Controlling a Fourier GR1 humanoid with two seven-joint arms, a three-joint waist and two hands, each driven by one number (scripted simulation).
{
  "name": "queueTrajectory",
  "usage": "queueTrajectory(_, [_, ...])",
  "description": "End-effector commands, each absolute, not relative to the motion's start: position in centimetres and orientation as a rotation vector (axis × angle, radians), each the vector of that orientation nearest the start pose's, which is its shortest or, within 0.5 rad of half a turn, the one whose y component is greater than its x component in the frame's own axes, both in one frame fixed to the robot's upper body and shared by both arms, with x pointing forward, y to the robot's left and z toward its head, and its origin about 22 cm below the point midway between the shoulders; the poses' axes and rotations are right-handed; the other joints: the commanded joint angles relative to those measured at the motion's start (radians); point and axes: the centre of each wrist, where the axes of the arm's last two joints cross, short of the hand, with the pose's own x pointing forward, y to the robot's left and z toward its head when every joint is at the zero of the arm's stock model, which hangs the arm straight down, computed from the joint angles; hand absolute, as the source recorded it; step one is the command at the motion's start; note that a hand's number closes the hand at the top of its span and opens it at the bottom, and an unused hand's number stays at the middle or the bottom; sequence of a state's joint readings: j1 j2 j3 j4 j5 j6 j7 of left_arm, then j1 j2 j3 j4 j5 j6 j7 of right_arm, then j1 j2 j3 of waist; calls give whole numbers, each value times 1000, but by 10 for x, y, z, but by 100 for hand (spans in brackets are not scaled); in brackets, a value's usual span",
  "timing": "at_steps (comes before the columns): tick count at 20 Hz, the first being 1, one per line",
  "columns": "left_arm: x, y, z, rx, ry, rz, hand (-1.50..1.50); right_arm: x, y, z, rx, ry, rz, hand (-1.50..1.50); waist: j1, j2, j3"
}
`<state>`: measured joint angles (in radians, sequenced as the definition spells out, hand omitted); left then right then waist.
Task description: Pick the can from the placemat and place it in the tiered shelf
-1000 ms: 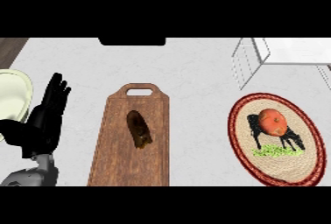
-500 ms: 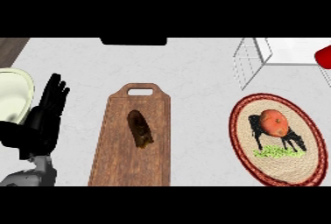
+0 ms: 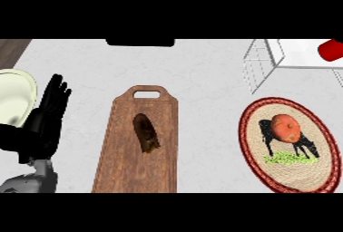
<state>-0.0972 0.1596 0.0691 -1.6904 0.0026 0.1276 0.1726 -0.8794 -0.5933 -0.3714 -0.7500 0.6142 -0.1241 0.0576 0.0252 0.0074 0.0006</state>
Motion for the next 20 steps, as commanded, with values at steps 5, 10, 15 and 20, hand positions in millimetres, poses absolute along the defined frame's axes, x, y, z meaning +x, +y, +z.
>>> queueTrajectory(5, [260, 256, 69, 225, -1628, 10, 0, 422, -402, 162, -934, -1455, 126, -150, 11, 5, 1])
queueTrajectory(10, [259, 252, 59, 204, -1618, 13, 0, 424, -399, 148, -890, -1483, 136, -150, 7, 4, 1])
queueTrajectory(15, [259, 255, 56, 244, -1628, 16, 0, 426, -410, 182, -844, -1563, 115, -150, 2, 2, 0])
queueTrajectory(20, [266, 257, 60, 215, -1630, 26, 0, 420, -428, 204, -774, -1669, -30, -150, 1, 3, 1])
